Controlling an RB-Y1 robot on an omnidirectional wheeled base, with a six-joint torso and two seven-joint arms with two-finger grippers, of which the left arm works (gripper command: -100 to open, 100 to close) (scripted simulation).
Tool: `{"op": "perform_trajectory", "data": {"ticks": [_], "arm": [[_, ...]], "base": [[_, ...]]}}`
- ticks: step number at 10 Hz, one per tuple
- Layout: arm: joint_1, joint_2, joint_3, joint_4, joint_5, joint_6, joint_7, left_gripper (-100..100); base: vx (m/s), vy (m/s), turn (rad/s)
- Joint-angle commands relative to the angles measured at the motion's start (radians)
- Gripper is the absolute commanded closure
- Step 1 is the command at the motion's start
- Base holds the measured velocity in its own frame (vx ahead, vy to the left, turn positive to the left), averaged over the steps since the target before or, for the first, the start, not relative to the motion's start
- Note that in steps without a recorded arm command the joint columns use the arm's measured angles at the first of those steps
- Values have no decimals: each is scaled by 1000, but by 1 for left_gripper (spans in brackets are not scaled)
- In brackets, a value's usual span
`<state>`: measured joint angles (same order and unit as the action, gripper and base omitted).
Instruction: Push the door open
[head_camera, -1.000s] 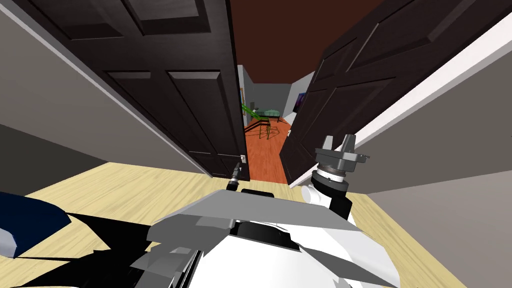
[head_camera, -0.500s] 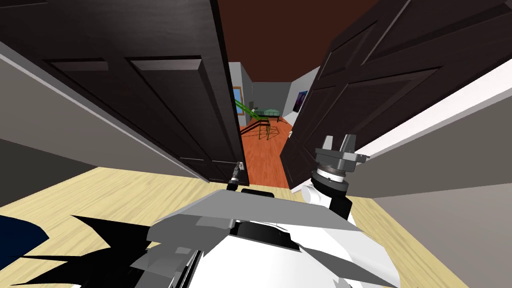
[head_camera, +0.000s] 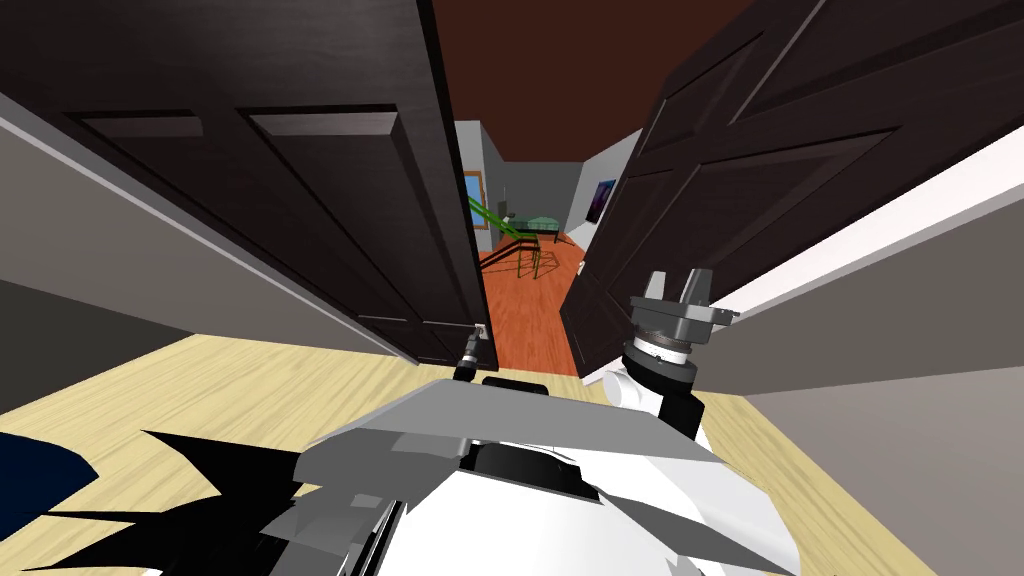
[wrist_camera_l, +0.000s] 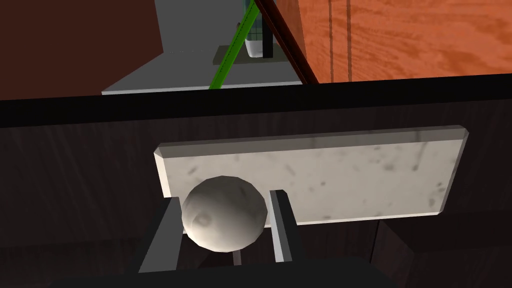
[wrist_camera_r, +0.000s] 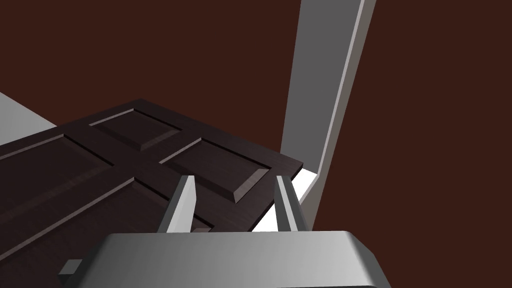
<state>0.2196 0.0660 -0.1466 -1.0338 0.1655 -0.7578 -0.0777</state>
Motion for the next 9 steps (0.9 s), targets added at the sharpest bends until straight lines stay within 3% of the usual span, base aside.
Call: {"op": "perform_trajectory", "data": {"ticks": [1, 3, 9], "arm": [[0, 0, 0, -2, 0, -3, 1, 100], [-3, 6, 13, 4, 5, 1, -3, 100], [-15, 18, 56, 15, 21, 3, -13, 100]], "base": [[-6, -1, 2], [44, -3, 14], [176, -40, 40]]}}
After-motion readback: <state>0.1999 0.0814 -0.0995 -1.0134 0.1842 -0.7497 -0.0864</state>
